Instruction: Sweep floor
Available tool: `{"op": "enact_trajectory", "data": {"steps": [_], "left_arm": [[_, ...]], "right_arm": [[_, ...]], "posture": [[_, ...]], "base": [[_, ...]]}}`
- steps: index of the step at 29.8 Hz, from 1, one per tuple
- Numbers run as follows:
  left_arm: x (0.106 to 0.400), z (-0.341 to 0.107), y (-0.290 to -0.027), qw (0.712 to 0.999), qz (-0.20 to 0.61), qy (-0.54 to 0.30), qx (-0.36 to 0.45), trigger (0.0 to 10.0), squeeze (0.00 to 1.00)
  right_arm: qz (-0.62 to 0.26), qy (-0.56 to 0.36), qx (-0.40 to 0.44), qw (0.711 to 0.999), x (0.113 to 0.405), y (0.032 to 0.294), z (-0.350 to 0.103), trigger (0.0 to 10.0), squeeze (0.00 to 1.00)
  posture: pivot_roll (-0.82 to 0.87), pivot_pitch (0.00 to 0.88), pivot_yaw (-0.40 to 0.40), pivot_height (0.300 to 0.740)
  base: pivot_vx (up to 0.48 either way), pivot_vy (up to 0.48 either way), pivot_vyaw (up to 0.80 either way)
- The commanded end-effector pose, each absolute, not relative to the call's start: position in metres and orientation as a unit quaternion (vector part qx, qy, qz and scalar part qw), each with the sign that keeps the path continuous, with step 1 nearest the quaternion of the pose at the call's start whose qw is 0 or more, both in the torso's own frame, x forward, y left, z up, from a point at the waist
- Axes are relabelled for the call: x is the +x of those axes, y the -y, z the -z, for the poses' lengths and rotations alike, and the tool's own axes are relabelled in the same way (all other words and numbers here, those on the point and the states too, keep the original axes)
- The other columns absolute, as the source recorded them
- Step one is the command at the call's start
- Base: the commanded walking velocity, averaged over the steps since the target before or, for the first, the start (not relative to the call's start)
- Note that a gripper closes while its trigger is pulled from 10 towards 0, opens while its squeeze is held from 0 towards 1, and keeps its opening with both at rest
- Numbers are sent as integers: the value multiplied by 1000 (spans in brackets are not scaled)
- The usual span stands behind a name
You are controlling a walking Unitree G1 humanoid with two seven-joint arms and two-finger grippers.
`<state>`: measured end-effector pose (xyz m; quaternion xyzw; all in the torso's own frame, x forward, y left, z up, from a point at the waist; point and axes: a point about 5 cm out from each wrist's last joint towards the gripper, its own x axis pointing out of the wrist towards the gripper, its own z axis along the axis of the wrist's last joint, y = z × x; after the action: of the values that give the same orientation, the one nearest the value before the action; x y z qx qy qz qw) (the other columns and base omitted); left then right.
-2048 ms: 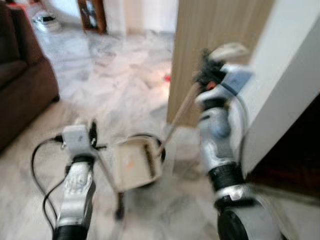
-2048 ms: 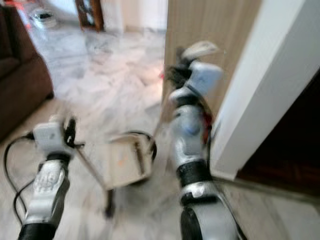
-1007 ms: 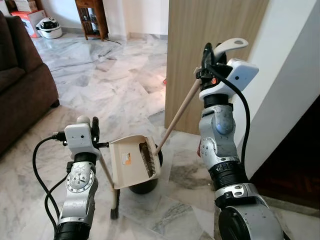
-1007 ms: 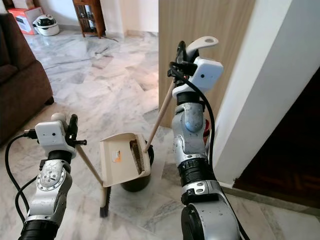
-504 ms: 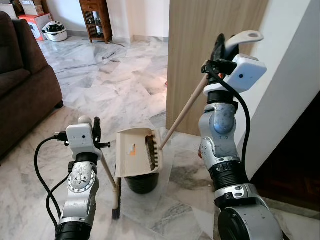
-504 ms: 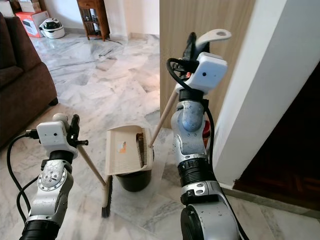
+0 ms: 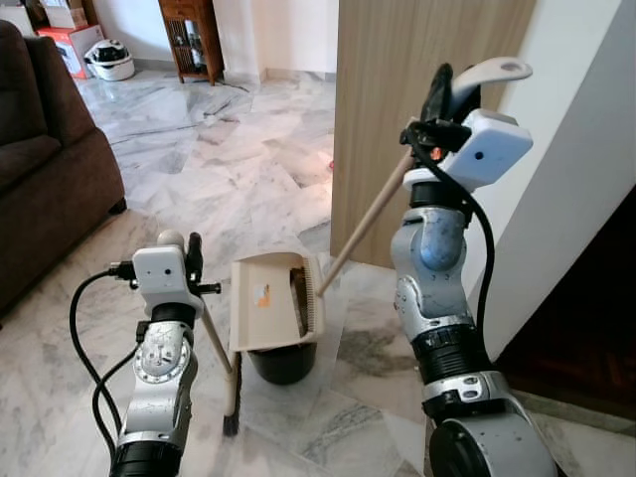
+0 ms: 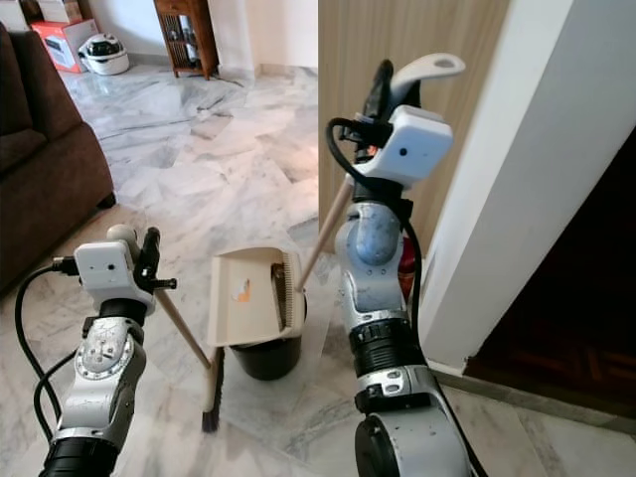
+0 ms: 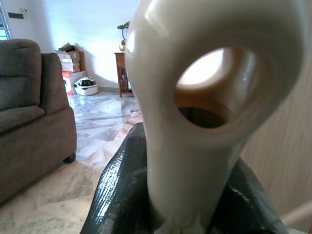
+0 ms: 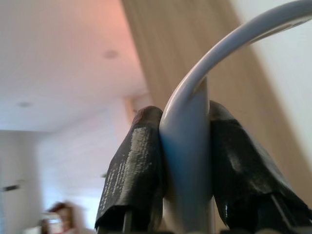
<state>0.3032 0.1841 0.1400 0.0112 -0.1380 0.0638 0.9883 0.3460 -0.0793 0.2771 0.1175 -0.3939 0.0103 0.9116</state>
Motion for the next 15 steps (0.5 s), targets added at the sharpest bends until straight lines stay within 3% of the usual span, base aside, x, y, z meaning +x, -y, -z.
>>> {"op": "enact_trajectory", "data": {"steps": [1,15], "left_arm": [[303,-152,-180,984,-50,170,2,10000,0],[304,-151,-179,985,-48,167,0,10000,0]], "right_arm": [[-40,438,149,885,333,70,-294,10000,0],[-79,410,173,892,335,62,-289,10000,0]], "posture": [[103,11,35,740],[100,11,33,740]], "base": [[0,0,0],[0,0,0]]}}
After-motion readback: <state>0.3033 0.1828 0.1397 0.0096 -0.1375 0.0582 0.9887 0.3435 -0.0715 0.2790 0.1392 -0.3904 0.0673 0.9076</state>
